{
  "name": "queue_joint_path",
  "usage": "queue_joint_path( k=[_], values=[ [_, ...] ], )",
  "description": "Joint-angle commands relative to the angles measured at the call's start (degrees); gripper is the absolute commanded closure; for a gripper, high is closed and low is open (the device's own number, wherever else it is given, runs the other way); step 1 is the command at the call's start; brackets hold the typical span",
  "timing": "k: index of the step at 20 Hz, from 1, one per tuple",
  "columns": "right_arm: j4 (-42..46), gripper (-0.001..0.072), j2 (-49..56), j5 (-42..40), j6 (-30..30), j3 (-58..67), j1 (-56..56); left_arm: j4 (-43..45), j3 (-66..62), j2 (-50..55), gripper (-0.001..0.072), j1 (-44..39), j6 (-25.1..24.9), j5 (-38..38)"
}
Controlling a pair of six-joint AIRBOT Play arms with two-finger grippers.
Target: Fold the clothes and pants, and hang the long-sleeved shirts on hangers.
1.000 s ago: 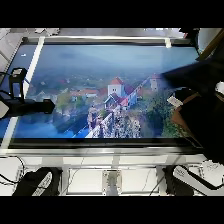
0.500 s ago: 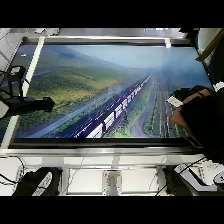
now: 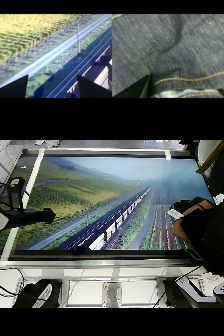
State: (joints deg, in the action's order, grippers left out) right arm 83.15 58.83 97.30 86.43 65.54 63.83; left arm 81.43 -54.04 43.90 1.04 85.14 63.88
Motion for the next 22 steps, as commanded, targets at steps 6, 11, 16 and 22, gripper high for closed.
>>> queue_joint_path(
  k=[6,11,16,22],
  values=[
    [-34.97,0.0313,-0.9,6.56,9.4,26.4,0.04,-0.07,-0.02,0.02,0.0017,0.02,0.2,1.16],
    [-47.91,0.0532,-6.78,5.27,3.19,31.28,-6.12,-0.04,0.02,0.02,0.0017,0.02,0.17,2.34],
    [-47.82,0.0702,-8.83,5.27,0.81,31.23,-19.63,-0.04,0.02,0.02,0.0017,0.02,0.17,2.34],
    [-45.11,0.0701,-8.85,7.87,0.76,31.23,-30.21,-0.04,0.02,0.02,0.0017,0.02,0.17,2.34]
  ],
)
